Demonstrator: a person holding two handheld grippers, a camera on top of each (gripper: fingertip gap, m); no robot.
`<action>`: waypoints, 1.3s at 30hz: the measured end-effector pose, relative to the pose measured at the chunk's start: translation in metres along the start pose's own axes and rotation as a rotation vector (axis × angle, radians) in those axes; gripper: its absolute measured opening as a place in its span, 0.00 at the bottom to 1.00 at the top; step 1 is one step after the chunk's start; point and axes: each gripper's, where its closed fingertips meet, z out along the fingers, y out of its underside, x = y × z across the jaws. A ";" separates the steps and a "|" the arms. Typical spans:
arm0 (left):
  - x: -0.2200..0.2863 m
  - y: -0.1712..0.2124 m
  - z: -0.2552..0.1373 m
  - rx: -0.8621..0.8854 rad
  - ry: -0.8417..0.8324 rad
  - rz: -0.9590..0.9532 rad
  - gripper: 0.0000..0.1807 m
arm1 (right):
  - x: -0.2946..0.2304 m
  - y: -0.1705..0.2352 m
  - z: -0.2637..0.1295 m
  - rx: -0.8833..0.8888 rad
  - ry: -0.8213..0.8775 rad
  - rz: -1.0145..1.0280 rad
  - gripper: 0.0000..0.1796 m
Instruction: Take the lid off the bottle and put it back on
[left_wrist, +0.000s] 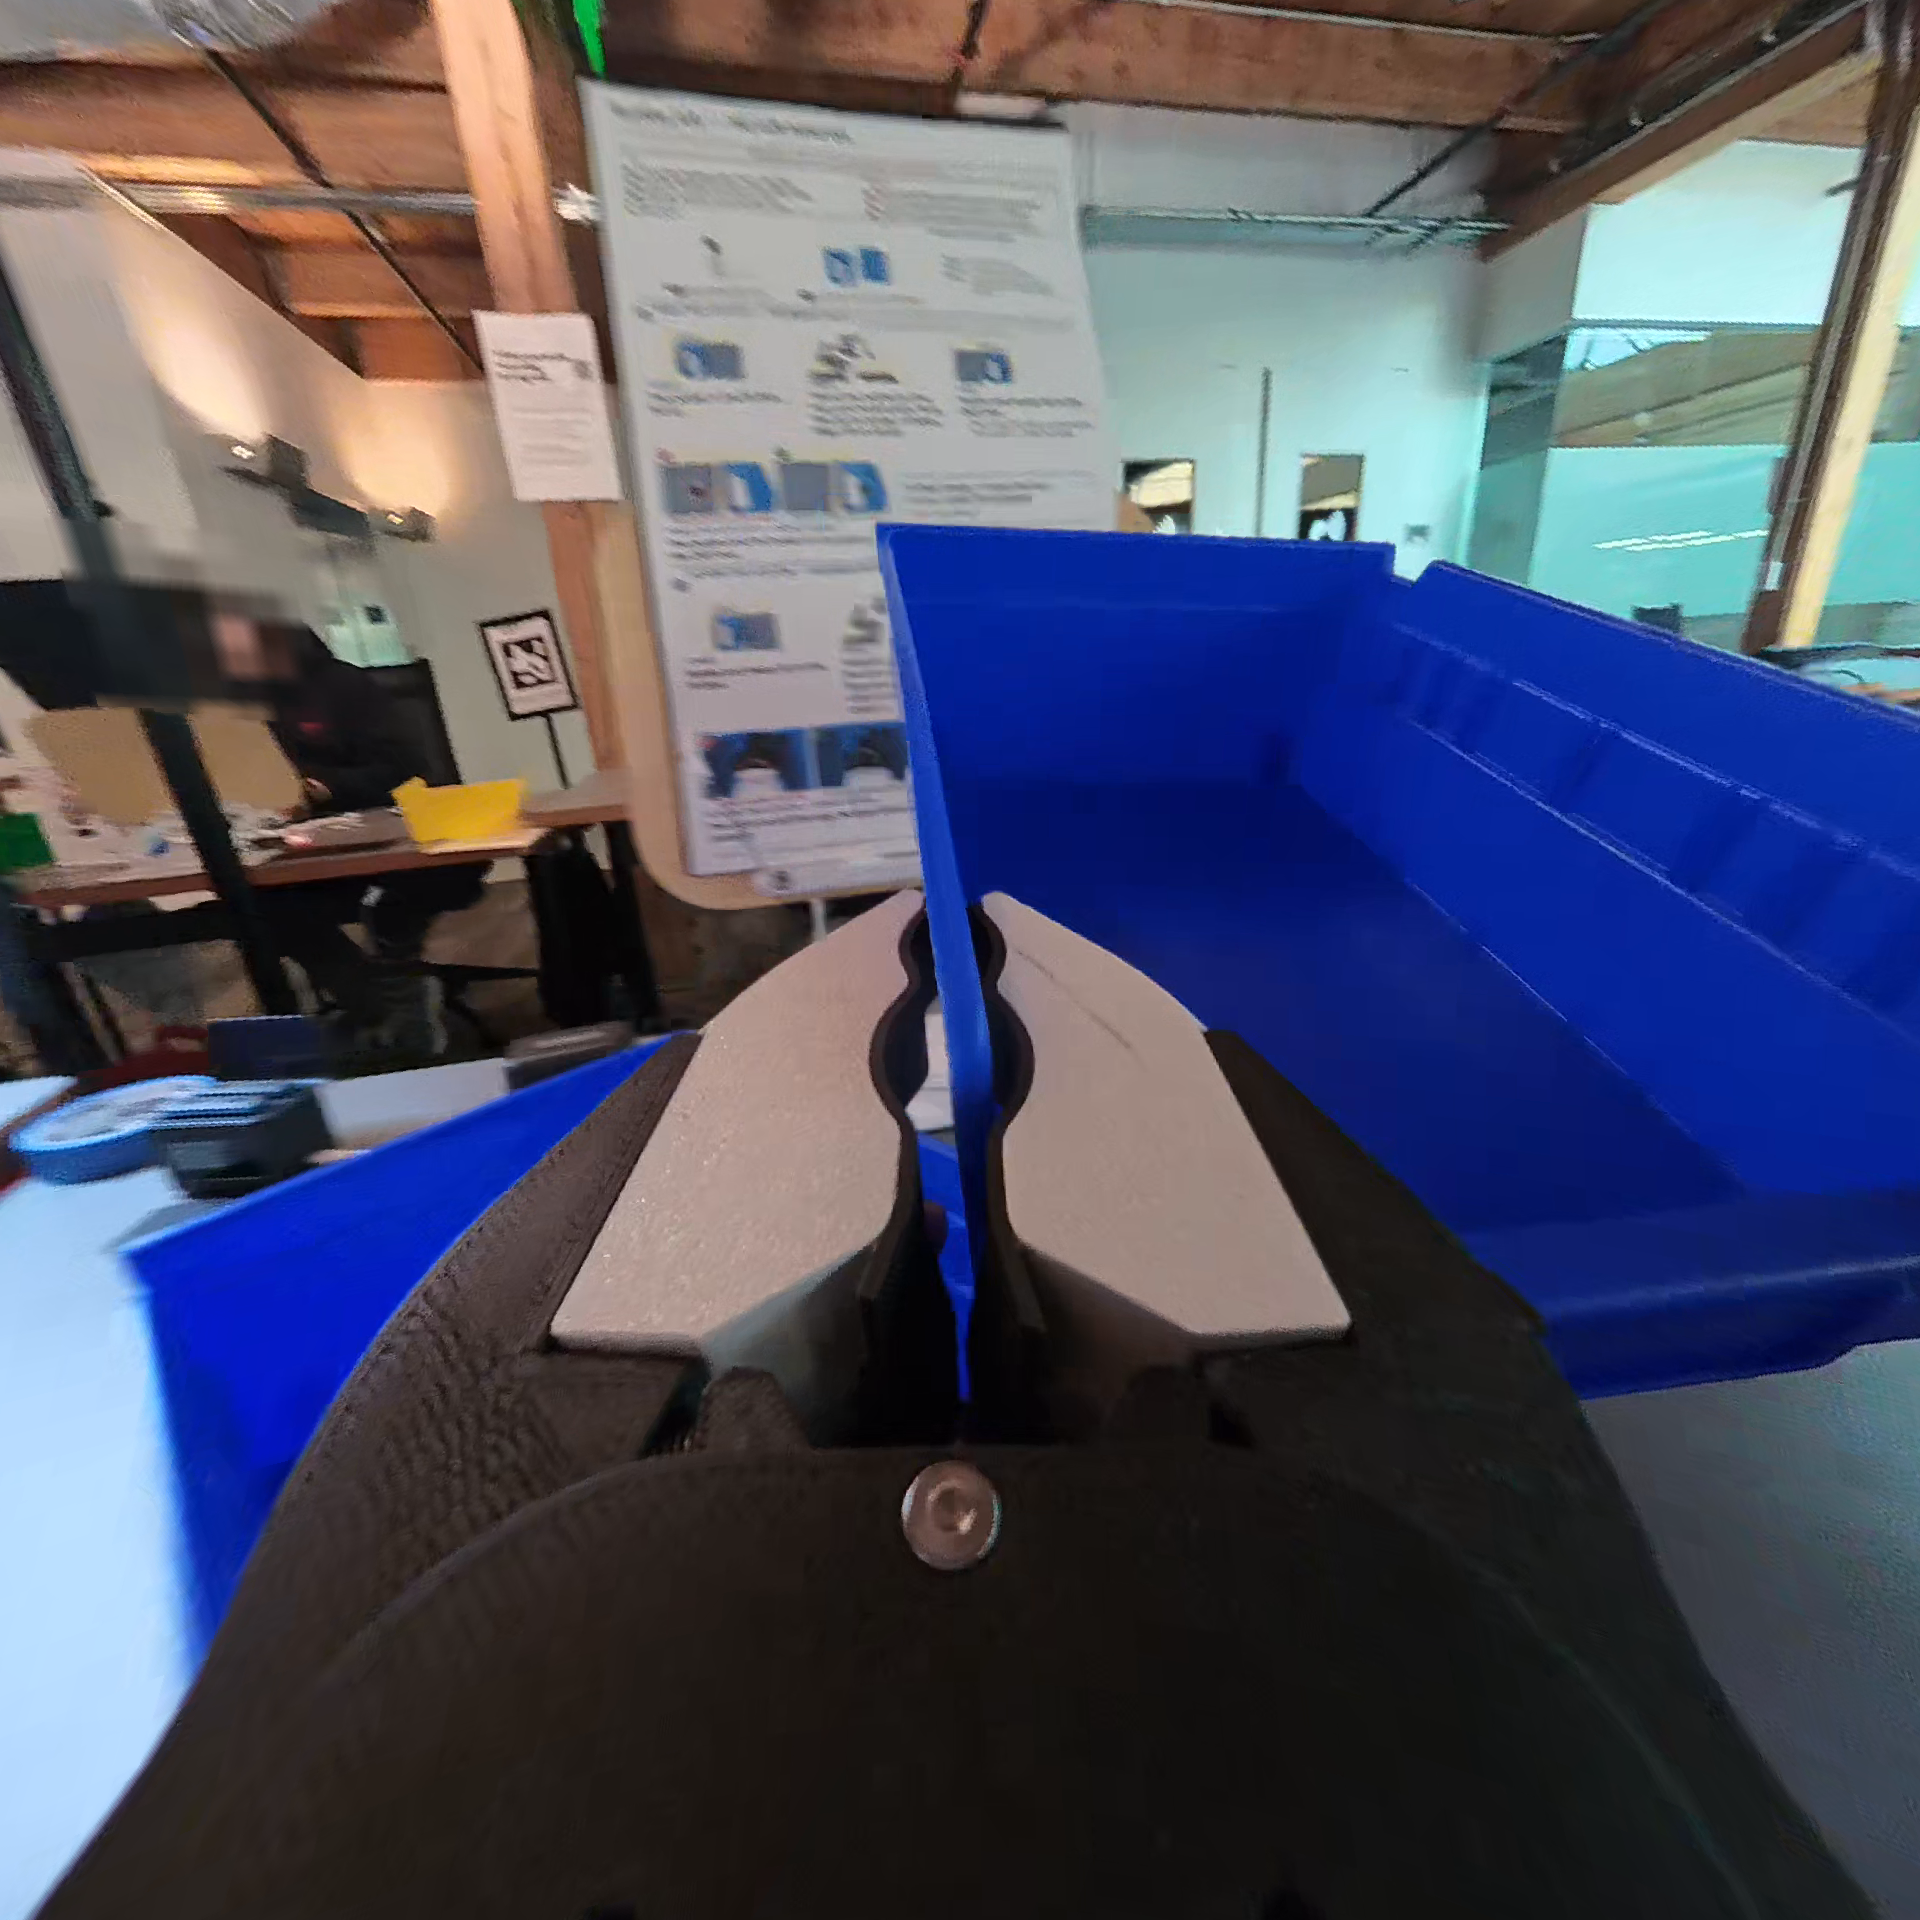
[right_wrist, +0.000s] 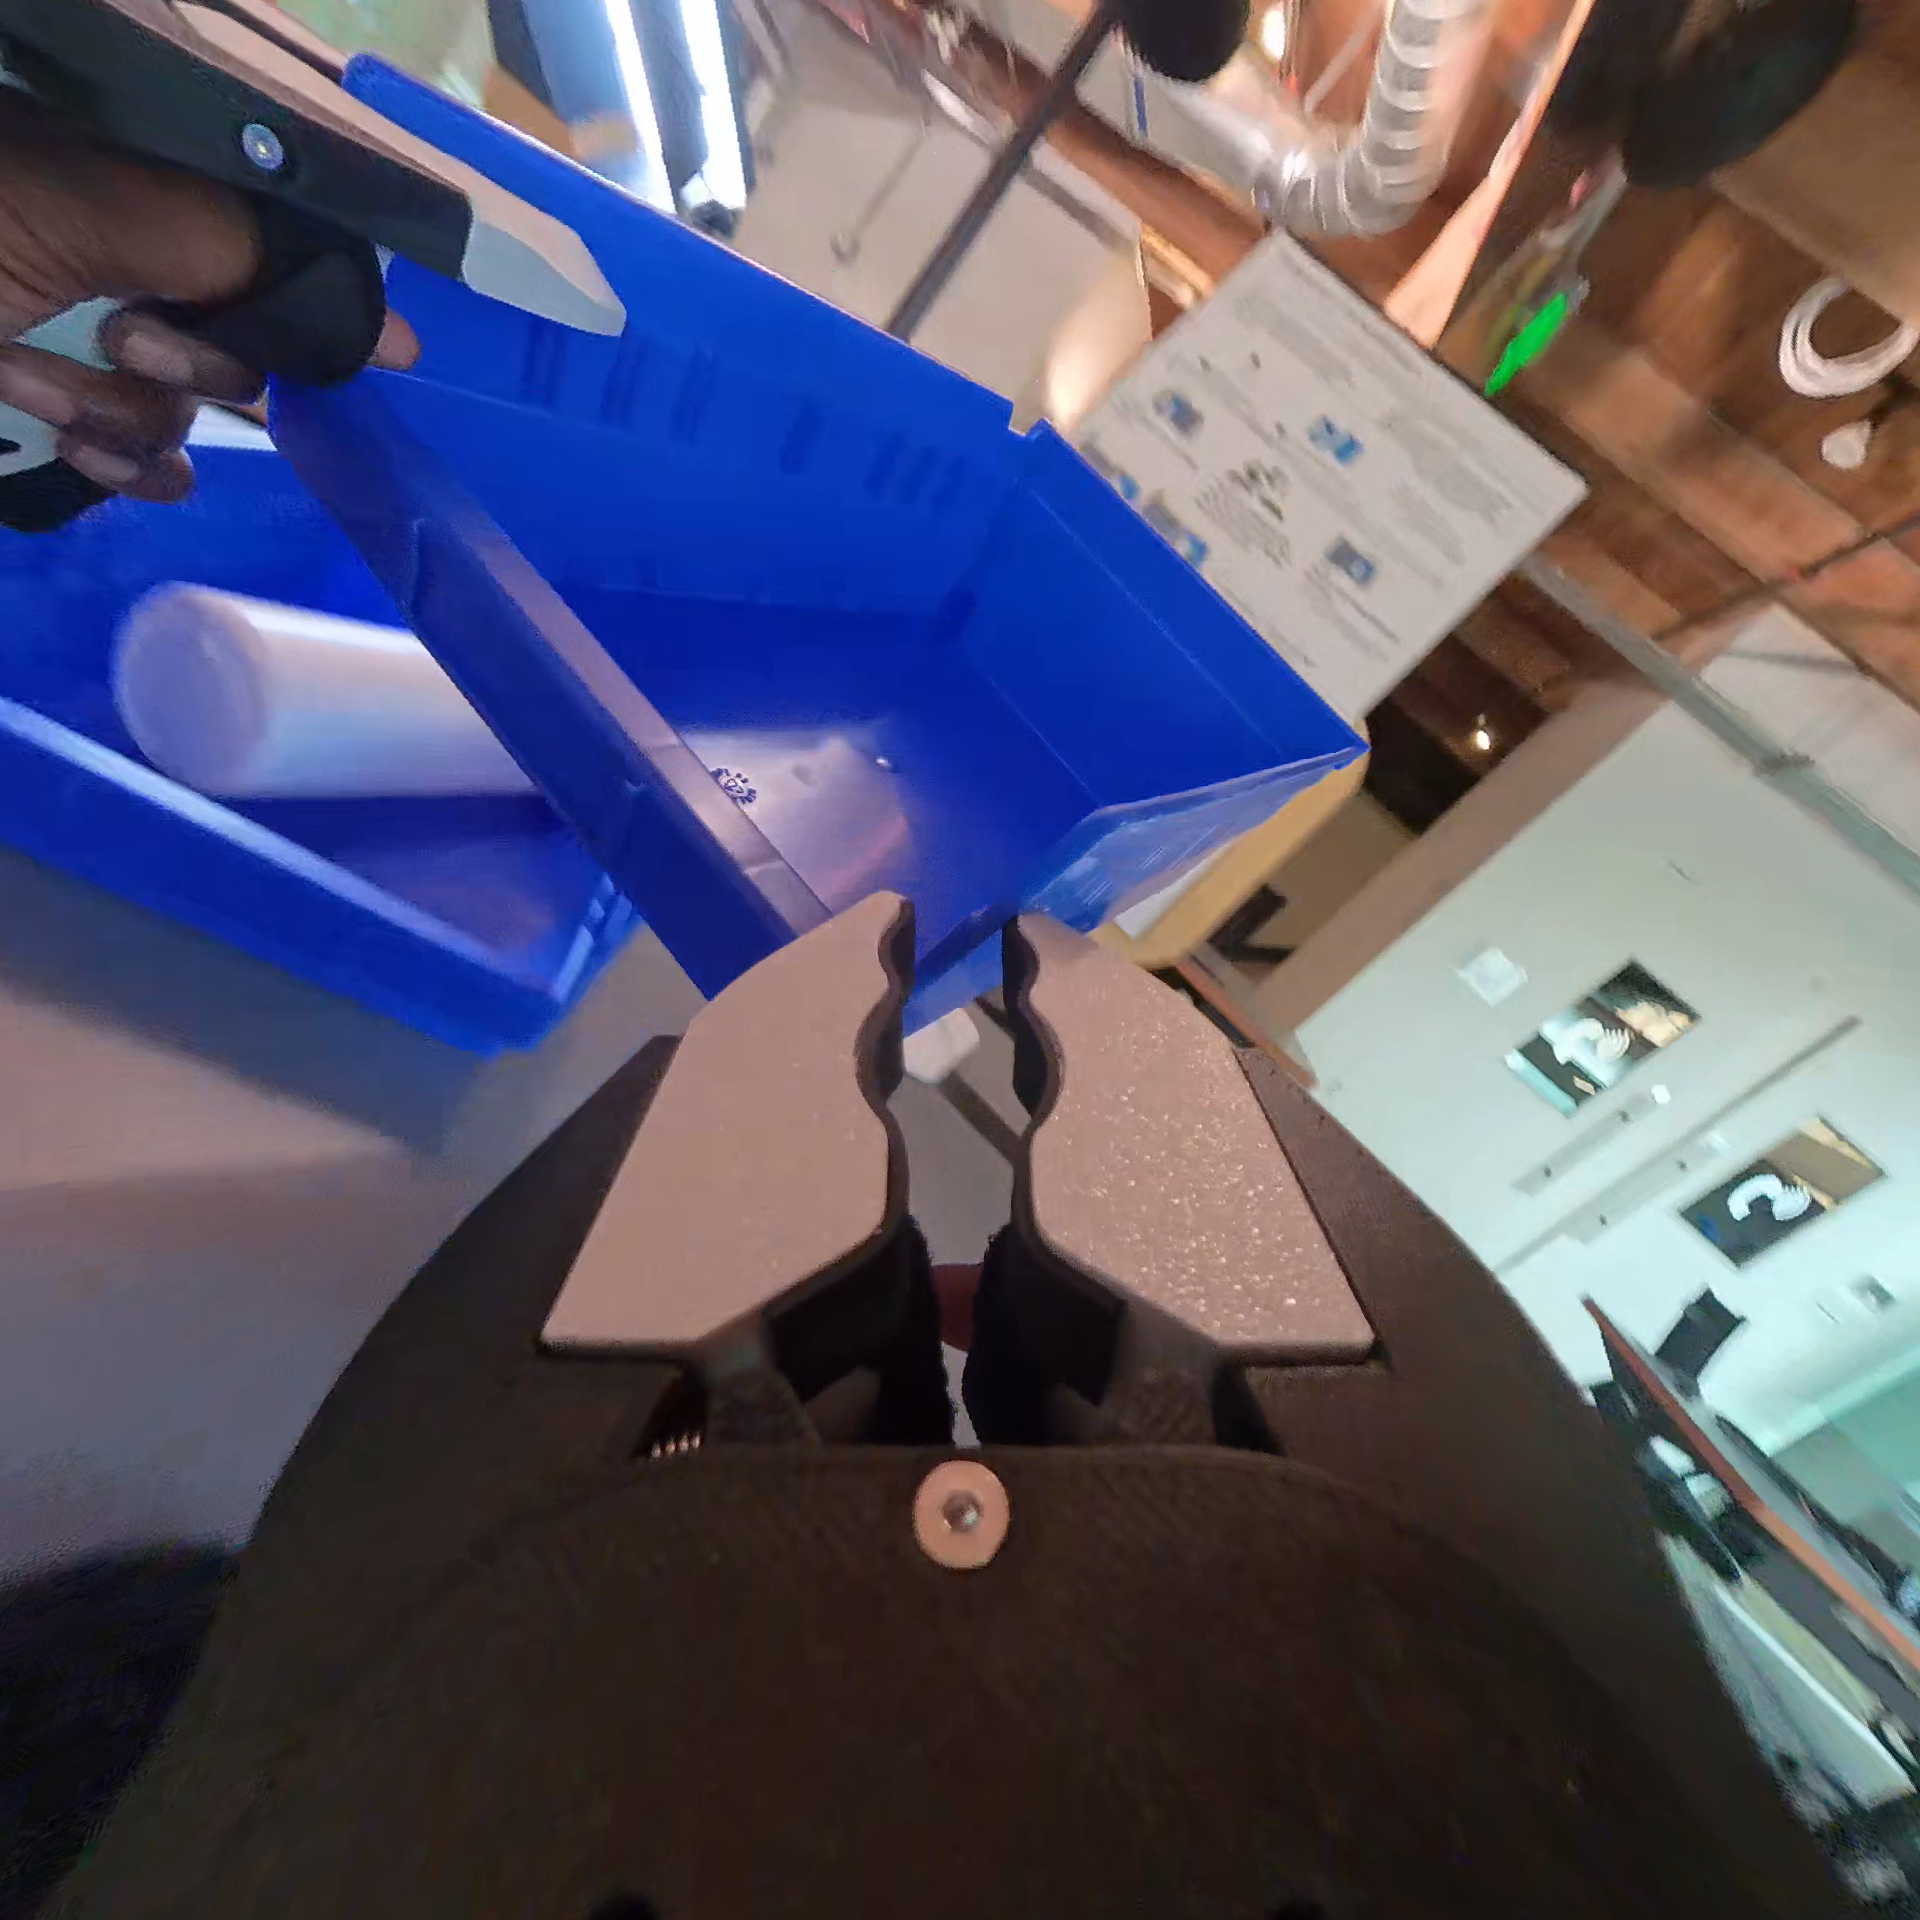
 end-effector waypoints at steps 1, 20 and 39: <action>0.019 0.008 0.009 -0.017 0.022 -0.005 0.03 | 0.011 0.014 -0.009 -0.032 0.011 0.005 0.08; 0.192 0.150 0.011 -0.392 0.412 0.060 0.22 | 0.046 0.185 -0.106 -0.374 -0.105 0.196 0.09; 0.013 0.198 -0.055 -0.790 0.373 0.867 0.18 | -0.040 0.183 -0.071 -0.706 -0.463 -0.277 0.21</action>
